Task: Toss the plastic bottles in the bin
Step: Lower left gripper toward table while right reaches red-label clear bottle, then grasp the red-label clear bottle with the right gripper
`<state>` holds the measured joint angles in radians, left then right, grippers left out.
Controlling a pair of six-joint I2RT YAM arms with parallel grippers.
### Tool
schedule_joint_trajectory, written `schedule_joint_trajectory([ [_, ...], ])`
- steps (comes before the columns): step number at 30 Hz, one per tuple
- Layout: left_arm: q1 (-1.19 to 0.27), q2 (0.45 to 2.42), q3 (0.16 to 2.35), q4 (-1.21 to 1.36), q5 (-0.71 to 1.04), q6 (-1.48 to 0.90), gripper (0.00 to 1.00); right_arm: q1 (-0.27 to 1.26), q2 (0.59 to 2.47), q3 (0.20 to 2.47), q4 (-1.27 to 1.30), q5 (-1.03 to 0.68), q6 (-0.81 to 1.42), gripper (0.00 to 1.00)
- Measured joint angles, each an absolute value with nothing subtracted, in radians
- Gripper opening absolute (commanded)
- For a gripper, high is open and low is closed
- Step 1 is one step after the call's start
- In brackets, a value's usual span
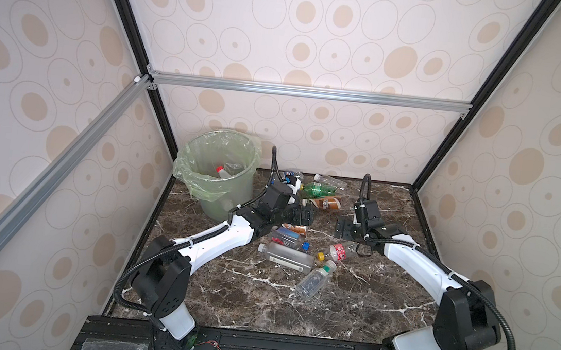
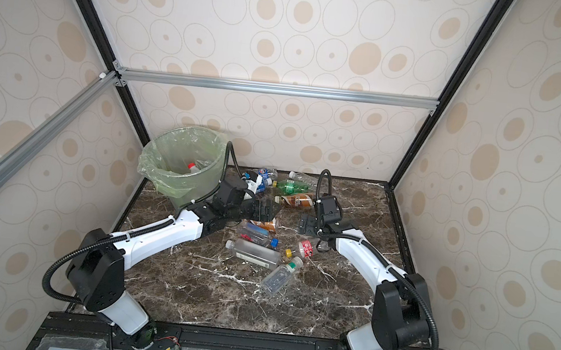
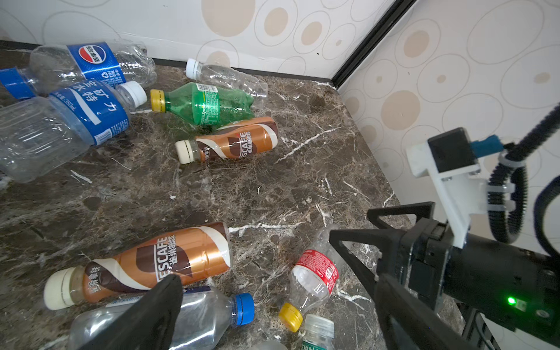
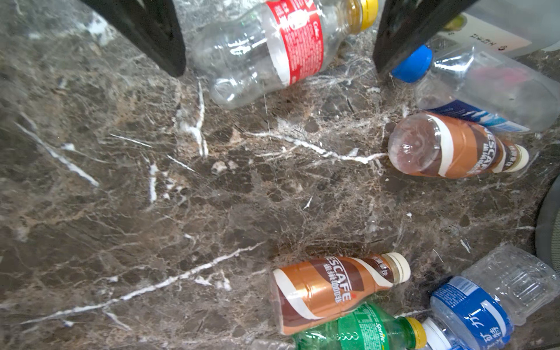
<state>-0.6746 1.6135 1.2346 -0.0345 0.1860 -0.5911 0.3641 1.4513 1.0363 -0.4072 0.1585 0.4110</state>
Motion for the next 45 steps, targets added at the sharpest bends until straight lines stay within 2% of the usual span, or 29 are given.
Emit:
schedule_joint_trajectory([
  [5,-0.702,1.613,1.224,-0.012,0.194,-0.591,0.99,0.363,1.376,0.973,-0.437,0.169,0.440,1.00],
  [14,-0.722,1.605,1.167,0.007,0.184,-0.595,0.99,0.363,1.377,0.915,-0.443,0.118,0.507,1.00],
  [26,-0.723,1.533,1.139,0.043,0.129,-0.603,0.99,0.360,1.452,0.867,-0.373,0.075,0.625,1.00],
  [45,-0.723,1.534,1.118,0.060,0.133,-0.614,0.99,0.359,1.570,0.834,-0.196,0.116,0.801,1.00],
])
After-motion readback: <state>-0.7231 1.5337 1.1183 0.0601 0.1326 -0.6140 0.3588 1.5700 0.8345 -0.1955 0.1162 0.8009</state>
